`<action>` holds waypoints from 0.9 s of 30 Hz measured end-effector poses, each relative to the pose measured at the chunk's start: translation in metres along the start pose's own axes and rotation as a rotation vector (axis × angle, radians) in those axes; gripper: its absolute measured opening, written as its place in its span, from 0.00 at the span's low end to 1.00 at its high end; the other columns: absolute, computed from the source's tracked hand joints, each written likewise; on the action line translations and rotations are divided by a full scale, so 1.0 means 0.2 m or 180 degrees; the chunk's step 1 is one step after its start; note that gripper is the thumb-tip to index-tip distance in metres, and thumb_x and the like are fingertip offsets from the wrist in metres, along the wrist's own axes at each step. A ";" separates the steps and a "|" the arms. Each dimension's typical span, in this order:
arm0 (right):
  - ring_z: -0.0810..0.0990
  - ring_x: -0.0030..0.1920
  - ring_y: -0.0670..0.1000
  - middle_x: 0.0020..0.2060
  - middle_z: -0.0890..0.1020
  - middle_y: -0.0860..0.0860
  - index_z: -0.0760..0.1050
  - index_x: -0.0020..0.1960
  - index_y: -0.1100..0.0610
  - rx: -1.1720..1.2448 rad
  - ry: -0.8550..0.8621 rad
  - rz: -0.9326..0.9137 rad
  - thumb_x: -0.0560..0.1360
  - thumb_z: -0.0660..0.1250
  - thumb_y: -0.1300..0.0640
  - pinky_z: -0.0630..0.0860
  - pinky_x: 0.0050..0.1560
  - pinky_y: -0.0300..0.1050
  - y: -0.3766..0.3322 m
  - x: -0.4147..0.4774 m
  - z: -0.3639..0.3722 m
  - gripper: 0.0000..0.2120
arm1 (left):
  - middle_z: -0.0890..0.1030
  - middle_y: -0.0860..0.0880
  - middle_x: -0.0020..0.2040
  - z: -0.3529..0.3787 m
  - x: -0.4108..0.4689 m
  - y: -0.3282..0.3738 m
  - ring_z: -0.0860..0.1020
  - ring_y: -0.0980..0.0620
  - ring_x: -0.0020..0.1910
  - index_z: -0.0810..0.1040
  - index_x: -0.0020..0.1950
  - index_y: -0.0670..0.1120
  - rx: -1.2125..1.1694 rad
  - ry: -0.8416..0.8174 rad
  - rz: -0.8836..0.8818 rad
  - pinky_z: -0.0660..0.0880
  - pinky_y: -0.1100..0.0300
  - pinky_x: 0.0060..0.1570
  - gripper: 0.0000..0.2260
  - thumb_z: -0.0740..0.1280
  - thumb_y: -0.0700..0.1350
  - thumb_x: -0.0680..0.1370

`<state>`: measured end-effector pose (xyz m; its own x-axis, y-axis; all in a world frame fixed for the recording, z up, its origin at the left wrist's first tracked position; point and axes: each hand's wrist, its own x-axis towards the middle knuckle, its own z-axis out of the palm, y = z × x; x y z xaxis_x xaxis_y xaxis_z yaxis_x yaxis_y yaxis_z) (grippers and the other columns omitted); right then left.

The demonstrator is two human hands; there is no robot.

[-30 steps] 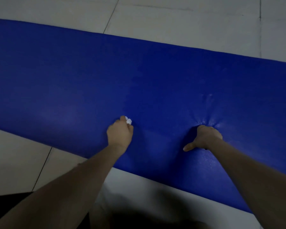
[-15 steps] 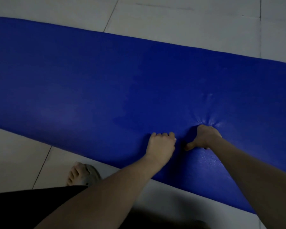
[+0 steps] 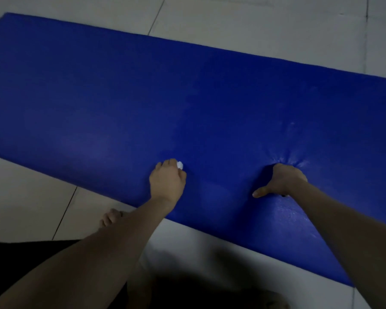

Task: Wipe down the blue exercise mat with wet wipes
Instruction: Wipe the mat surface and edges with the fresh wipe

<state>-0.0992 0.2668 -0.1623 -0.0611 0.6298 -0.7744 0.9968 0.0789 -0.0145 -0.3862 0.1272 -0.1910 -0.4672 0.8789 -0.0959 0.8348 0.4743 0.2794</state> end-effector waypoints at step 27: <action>0.82 0.33 0.51 0.35 0.81 0.52 0.65 0.44 0.54 -0.0058 -0.0057 -0.0022 0.54 0.81 0.30 0.78 0.42 0.45 -0.02 -0.05 -0.04 0.38 | 0.78 0.44 0.37 -0.03 -0.05 -0.19 0.74 0.45 0.35 0.76 0.47 0.43 0.0457 0.0324 0.0113 0.71 0.50 0.39 0.07 0.64 0.44 0.82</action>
<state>-0.1033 0.2670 -0.1492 -0.0669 0.6153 -0.7854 0.9952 0.0973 -0.0085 -0.4154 0.1006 -0.1943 -0.4576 0.8891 0.0108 0.8810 0.4517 0.1410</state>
